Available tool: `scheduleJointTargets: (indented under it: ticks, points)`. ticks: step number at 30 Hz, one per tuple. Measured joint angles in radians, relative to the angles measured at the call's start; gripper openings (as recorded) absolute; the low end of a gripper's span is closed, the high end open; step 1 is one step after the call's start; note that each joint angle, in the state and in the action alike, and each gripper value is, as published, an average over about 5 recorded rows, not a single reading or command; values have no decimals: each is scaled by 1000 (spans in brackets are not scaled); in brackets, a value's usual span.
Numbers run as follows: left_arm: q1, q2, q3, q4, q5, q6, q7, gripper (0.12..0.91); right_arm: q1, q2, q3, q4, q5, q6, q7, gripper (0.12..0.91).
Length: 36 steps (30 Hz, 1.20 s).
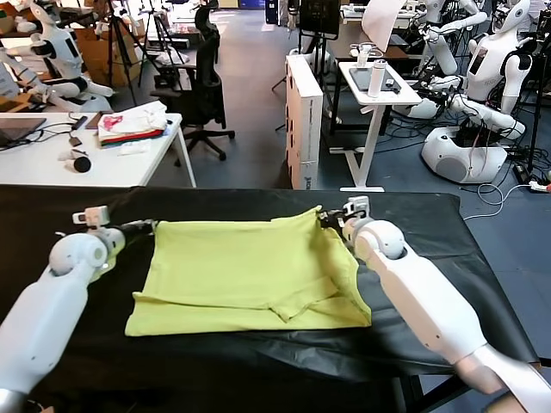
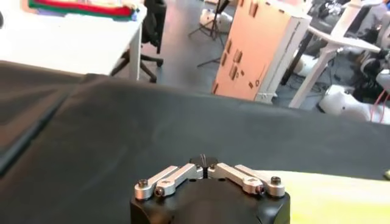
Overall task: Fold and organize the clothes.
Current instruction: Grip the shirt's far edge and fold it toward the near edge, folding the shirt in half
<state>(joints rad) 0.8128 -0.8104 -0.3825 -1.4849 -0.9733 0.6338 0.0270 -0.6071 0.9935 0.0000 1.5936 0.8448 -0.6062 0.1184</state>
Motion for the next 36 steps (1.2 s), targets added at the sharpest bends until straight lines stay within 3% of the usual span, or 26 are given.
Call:
scheduleJointTargets:
  ticks: [9, 14, 36]
  points:
    - [250, 32, -134, -227, -10, -2, -5, 147, -207, -136, 93, 250, -2, -64, 11, 139]
    - [351, 33, -191, -305, -8, -2, -6, 147, -294, -187, 126, 346, -3, -89, 24, 139]
    - [716, -17, -382, -524, 54, -19, -3, 147, -467, -260, 164, 467, -7, -130, 35, 139]
